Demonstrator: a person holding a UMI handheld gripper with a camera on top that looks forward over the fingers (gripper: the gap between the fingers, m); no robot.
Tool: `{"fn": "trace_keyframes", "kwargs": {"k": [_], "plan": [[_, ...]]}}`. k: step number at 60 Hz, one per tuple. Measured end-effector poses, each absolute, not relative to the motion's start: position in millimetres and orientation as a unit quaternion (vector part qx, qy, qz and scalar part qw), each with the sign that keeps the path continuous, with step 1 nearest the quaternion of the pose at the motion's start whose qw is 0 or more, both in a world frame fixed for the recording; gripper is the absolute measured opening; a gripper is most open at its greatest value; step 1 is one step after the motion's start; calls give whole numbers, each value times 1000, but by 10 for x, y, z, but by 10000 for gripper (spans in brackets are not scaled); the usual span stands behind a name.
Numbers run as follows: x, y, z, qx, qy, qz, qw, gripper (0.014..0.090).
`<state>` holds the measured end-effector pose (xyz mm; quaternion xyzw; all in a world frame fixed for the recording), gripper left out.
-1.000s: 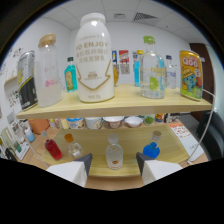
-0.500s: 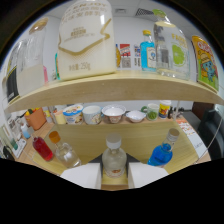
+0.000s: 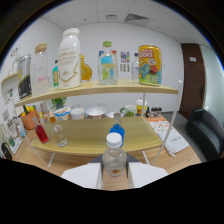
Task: Make me a cup of Mojito.
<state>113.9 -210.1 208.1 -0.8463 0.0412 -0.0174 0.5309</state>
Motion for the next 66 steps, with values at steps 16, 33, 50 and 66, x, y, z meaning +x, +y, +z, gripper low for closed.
{"fn": "trace_keyframes", "kwargs": {"k": [16, 33, 50, 66], "plan": [[1552, -2342, 1673, -858, -20, -135, 495, 343], [1505, -2070, 1967, -751, -287, -386, 452, 342], [1266, -1844, 2141, -549, -506, -554, 369, 343], [1150, -1799, 1987, -424, -614, -607, 275, 344]]}}
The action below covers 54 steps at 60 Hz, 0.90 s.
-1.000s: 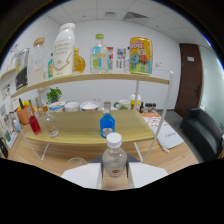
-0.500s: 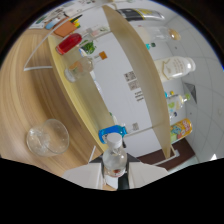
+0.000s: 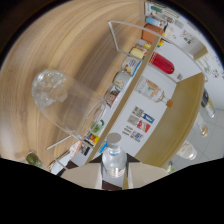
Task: Make me a cup of Mojito.
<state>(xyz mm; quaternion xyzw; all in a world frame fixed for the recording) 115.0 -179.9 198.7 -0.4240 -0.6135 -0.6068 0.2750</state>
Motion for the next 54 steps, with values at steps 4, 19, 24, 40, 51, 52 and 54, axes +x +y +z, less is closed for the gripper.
{"fn": "trace_keyframes", "kwargs": {"k": [4, 19, 24, 40, 51, 52, 54], "plan": [[1114, -1804, 1975, -410, -625, -607, 270, 343], [1185, -1870, 1996, -494, -582, -561, 320, 344], [1206, -1926, 2132, -584, -509, -499, 389, 343], [1432, -2065, 2165, -806, -132, -113, 566, 345], [1544, -2039, 1542, -839, -41, -11, 543, 343], [1551, -2034, 1474, -841, -36, -7, 539, 344], [1551, -2027, 1334, -847, -29, 2, 530, 344]]}}
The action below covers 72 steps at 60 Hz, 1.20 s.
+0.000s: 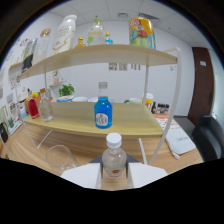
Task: Make me a cup of Mojito.
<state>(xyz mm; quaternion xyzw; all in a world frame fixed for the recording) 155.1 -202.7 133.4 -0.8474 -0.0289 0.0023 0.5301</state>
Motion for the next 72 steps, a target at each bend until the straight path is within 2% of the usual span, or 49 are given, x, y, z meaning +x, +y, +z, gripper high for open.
{"fn": "trace_keyframes", "kwargs": {"k": [9, 20, 29, 40, 43, 49, 55, 57, 61, 72], "plan": [[1544, -2007, 782, -866, -16, 26, 499, 341], [1514, -2030, 364, -880, -16, 41, 472, 345], [1534, -2063, 187, -886, -17, 42, 461, 345], [1531, -2099, 176, -888, -17, 46, 458, 362], [1522, -2130, 166, -889, -16, 49, 454, 386], [1567, -2173, 209, -889, -14, 41, 457, 532], [1597, -2225, 309, -889, -4, 31, 456, 766], [1587, -2252, 366, -889, 1, 33, 457, 816], [1582, -2311, 534, -885, 10, 28, 465, 852], [1370, -2564, 1140, -864, 23, 19, 503, 852]]}}
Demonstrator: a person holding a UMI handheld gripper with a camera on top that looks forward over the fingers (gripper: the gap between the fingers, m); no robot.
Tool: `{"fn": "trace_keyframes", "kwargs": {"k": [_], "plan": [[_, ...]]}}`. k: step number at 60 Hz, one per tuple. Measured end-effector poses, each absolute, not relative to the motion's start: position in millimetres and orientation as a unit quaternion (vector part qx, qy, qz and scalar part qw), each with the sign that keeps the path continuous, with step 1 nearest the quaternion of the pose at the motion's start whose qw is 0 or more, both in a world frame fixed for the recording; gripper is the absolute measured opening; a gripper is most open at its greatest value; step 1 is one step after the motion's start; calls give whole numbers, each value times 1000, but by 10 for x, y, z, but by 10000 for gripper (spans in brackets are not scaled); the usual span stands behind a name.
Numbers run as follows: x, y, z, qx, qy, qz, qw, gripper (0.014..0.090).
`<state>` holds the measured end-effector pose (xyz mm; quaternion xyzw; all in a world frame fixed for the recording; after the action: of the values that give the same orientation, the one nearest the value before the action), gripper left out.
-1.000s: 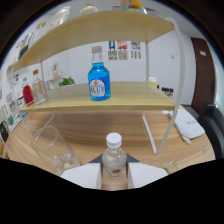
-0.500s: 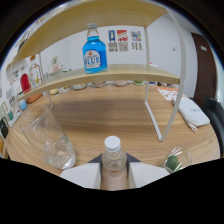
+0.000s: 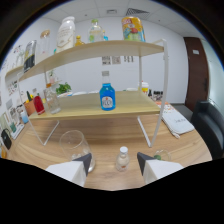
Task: Make me a cup of Mojito.
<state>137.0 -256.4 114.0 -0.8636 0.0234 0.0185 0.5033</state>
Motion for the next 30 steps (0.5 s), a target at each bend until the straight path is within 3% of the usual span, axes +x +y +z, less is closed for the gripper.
{"fn": "trace_keyframes", "kwargs": {"k": [20, 30], "plan": [[558, -3113, 1606, -861, 6, 1, 508, 847], [235, -3096, 2133, -847, 13, -3, 531, 851]]}}
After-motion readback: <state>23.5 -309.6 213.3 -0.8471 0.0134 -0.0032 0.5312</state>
